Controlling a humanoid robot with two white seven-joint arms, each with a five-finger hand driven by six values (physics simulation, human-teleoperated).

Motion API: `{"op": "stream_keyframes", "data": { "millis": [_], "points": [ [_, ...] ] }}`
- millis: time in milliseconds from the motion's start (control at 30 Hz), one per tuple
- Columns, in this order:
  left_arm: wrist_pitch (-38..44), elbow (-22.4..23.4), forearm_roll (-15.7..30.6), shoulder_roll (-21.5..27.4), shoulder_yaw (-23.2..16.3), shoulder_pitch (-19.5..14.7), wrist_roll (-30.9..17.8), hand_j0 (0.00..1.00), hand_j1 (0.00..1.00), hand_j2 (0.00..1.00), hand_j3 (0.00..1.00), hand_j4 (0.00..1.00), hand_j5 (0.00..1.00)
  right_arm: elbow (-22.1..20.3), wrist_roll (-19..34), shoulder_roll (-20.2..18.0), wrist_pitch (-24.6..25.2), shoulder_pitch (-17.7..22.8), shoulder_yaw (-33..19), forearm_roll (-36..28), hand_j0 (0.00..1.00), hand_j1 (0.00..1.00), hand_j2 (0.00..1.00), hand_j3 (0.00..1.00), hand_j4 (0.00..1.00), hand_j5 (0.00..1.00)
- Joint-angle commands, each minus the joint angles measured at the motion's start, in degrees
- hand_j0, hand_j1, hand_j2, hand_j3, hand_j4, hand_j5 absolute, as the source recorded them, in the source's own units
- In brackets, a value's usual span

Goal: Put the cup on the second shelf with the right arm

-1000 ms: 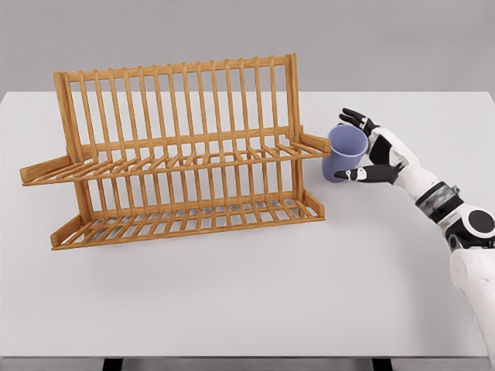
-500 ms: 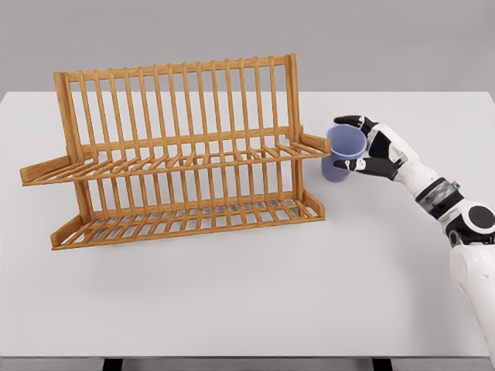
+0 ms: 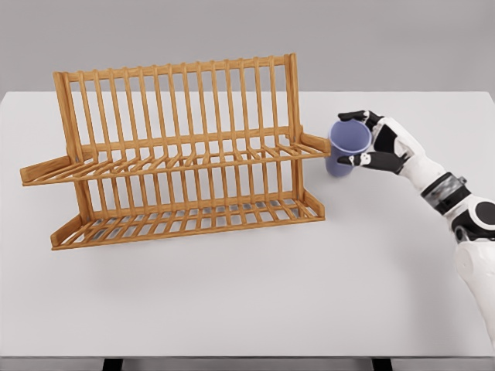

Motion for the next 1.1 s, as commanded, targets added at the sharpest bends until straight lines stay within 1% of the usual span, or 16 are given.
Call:
{"op": "stream_keyframes", "data": {
  "millis": [0,100,167,200,267,400,500,600,700,933,1067],
  "points": [
    [0.02,0.03,-0.02,0.00,0.03,0.00,-0.07,1.00,1.00,1.00,1.00,1.00,1.00,-0.62,-0.01,-0.34,0.05,0.00,-0.56,-0.51,0.56,0.56,0.56,0.56,0.56,0.56],
    [0.02,0.03,-0.02,0.00,-0.06,0.00,0.02,1.00,1.00,1.00,1.00,1.00,1.00,-1.85,-0.01,-0.34,0.05,-0.09,-2.06,-0.60,0.56,0.56,0.56,0.56,0.56,0.56],
    [0.02,0.03,-0.02,0.00,-0.06,0.00,-0.07,1.00,1.00,1.00,1.00,1.00,1.00,-1.94,-0.01,-0.34,0.05,0.00,-2.32,-0.60,0.55,0.55,0.55,0.55,0.55,0.55],
    [0.02,-0.06,-0.02,0.00,-0.06,0.00,0.02,1.00,1.00,1.00,1.00,1.00,1.00,-2.47,-0.01,-0.34,0.05,0.00,-2.67,-0.60,0.55,0.55,0.55,0.55,0.55,0.55],
    [0.02,0.03,-0.02,0.00,0.03,0.00,0.02,1.00,1.00,1.00,1.00,1.00,1.00,-4.05,-0.01,-1.75,0.05,0.09,-2.76,-0.69,0.55,0.55,0.55,0.55,0.55,0.55],
    [0.02,0.03,-0.02,0.00,-0.06,0.00,0.02,1.00,1.00,1.00,1.00,1.00,1.00,-6.33,-0.01,-1.75,0.05,0.35,-3.73,-0.78,0.55,0.55,0.55,0.55,0.55,0.55],
    [0.02,-0.06,-0.02,0.00,0.03,0.00,-0.07,1.00,1.00,1.00,1.00,1.00,1.00,-7.13,-0.01,-1.83,0.75,0.35,-4.34,-0.78,0.55,0.55,0.55,0.55,0.55,0.55],
    [0.02,-0.06,-0.02,0.00,-0.06,0.00,0.02,1.00,1.00,1.00,1.00,1.00,1.00,-9.06,-0.01,-2.45,2.69,0.44,-5.49,-0.78,0.55,0.55,0.55,0.55,0.55,0.55],
    [0.02,-0.06,-0.02,0.00,-0.06,0.00,0.02,1.00,1.00,1.00,1.00,1.00,1.00,-10.64,-0.01,-2.71,2.86,0.44,-5.84,-0.78,0.55,0.55,0.55,0.55,0.55,0.55],
    [0.02,-0.06,-0.02,0.00,-0.06,0.00,0.02,1.00,1.00,1.00,1.00,1.00,1.00,-15.83,-0.01,-2.80,5.41,0.53,-7.33,-1.83,0.55,0.55,0.55,0.55,0.55,0.55],
    [0.02,0.03,-0.02,0.00,-0.06,0.00,0.02,1.00,1.00,1.00,1.00,1.00,1.00,-16.71,-0.01,-2.80,5.41,0.62,-7.68,-2.53,0.55,0.55,0.55,0.55,0.55,0.55]
  ]
}}
